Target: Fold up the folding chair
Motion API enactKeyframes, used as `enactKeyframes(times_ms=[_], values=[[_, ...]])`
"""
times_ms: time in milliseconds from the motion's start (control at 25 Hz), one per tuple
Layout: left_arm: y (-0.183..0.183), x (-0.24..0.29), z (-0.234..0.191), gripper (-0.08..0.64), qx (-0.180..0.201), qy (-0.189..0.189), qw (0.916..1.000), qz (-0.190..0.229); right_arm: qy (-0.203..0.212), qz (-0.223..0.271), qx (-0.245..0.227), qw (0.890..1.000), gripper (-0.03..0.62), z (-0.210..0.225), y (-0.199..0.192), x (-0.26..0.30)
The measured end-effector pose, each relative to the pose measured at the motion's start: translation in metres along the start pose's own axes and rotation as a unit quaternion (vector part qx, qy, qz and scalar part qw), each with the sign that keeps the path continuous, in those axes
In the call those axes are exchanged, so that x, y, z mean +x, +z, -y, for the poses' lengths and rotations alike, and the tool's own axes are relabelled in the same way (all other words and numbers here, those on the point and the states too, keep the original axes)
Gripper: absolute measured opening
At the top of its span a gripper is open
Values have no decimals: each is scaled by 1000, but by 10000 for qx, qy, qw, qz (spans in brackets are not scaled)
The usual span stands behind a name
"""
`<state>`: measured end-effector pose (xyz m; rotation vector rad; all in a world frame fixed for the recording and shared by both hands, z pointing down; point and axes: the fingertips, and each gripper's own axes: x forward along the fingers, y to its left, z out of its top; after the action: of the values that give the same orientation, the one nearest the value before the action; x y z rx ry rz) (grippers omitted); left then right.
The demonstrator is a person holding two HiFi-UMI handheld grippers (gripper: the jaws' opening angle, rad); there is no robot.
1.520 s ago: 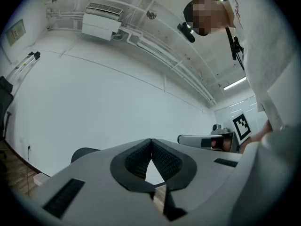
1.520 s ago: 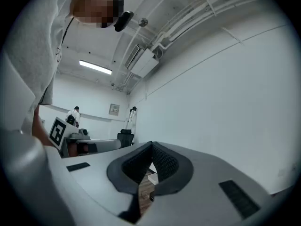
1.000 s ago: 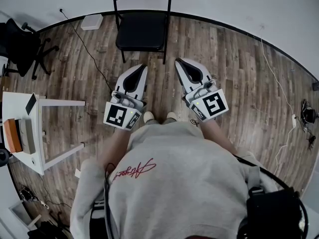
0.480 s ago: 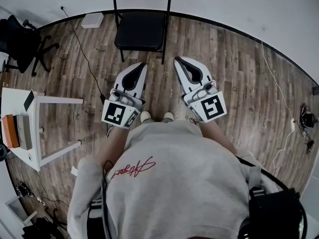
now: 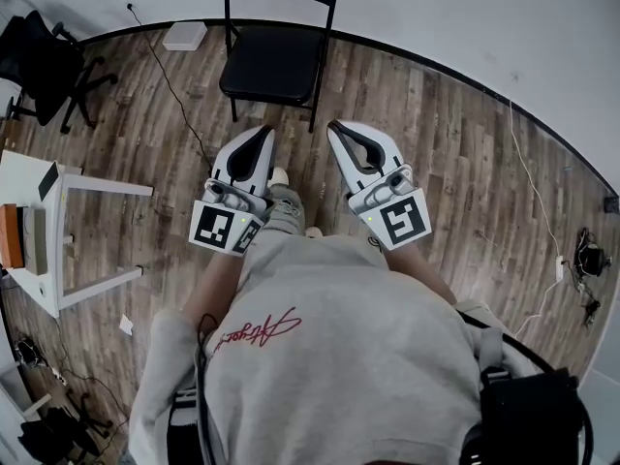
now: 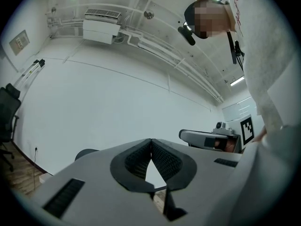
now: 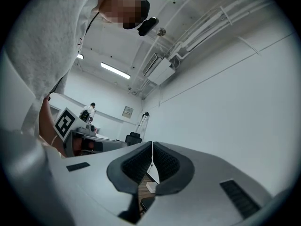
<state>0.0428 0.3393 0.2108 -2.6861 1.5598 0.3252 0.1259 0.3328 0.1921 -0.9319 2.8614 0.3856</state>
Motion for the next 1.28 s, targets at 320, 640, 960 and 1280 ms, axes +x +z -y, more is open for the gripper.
enactKeyframes(times_ms=[320,640,960,1280], values=[[-15,37,-36,17,-97,29,9999,-49,-277,-127,85,9995,14,43,-29,29],[-37,115,-122,18,-283,21,9996,-67,-473,-119,251,9985,14,111,-73,113],[-67,207,-220,18,-757,-78,9962,-412,-855,-564,437,9938,14,191,-130,214],[-139,254,-274,194,-1549,206,9830,-966,-1134,-1326,644,9826,180,252,-202,261]])
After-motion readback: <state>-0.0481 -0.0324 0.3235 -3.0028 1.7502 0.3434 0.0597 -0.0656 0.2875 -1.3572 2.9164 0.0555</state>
